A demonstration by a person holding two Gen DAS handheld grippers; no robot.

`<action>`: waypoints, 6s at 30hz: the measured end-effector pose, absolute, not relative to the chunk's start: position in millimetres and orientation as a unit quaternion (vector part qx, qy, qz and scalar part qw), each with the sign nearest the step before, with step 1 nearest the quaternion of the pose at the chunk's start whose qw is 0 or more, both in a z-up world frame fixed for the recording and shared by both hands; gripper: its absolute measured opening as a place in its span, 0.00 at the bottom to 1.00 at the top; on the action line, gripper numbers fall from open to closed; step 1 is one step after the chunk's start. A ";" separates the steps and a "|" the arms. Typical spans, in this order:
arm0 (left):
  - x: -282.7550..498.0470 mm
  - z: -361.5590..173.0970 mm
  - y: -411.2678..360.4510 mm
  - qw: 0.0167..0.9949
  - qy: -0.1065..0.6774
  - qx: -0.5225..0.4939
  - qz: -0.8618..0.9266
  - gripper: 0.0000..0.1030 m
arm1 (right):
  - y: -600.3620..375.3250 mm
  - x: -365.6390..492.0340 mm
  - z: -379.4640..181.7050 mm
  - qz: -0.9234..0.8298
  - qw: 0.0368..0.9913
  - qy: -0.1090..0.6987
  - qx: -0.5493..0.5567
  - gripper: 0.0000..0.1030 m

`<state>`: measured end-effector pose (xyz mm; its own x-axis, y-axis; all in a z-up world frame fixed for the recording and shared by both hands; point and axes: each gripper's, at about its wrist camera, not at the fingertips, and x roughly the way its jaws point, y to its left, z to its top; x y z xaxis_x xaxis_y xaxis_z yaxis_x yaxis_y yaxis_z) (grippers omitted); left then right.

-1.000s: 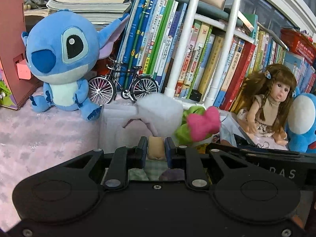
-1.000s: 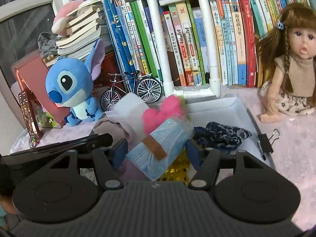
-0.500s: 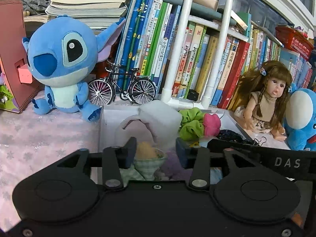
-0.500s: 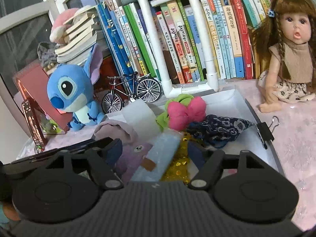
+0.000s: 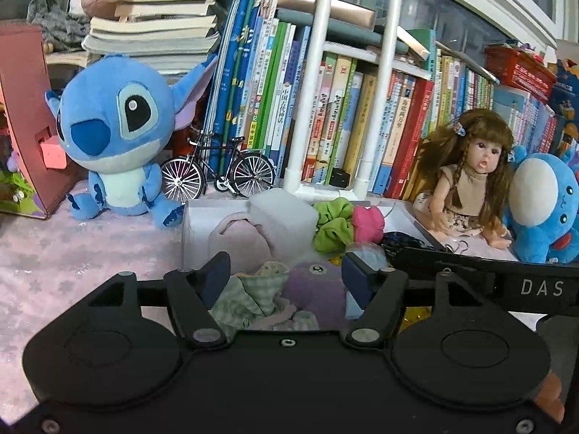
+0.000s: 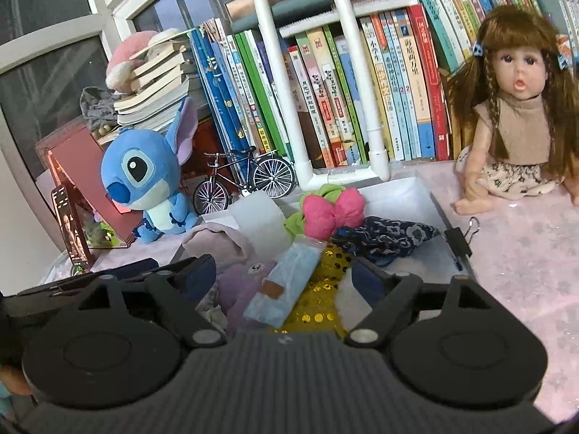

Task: Organize soft objects
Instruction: 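Open both tools to drop the sponge and mask packet into the box, then move the left tool to the tied paper packet while the right moves to the white tissue, then close the left tool on the paper packet while the right closes on the white tissue, then carry the paper packet and white tissue over the box with both tools, then open both tools to drop the paper packet and tissue into the box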

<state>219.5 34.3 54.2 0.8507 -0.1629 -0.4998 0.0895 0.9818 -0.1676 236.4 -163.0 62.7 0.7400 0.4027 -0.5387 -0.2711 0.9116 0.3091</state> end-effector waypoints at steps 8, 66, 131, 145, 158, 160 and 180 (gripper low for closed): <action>191.8 57.8 25.1 0.961 0.258 -0.061 -0.077 0.71 | -172.0 212.1 69.0 0.183 0.934 0.295 0.083 0.89; 118.6 2.4 -31.9 0.927 0.341 -0.030 -0.155 0.24 | -201.7 157.3 19.5 0.153 0.919 0.360 0.042 0.48; 182.4 69.6 22.2 0.960 0.256 -0.070 -0.091 0.24 | -166.8 173.4 71.9 0.176 0.945 0.271 0.050 0.43; 239.5 58.9 43.8 0.954 0.271 -0.113 -0.053 0.24 | -161.4 232.1 73.3 0.169 0.937 0.288 0.103 0.43; 251.8 40.1 40.2 0.952 0.287 -0.092 -0.043 0.24 | -152.5 259.0 50.4 0.156 0.928 0.313 0.126 0.43; 251.7 39.0 39.1 0.953 0.286 -0.087 -0.043 0.24 | -152.6 260.2 47.2 0.154 0.927 0.317 0.130 0.43; 224.9 54.6 36.8 0.962 0.256 -0.079 -0.047 0.71 | -158.9 239.2 59.1 0.166 0.932 0.290 0.139 0.71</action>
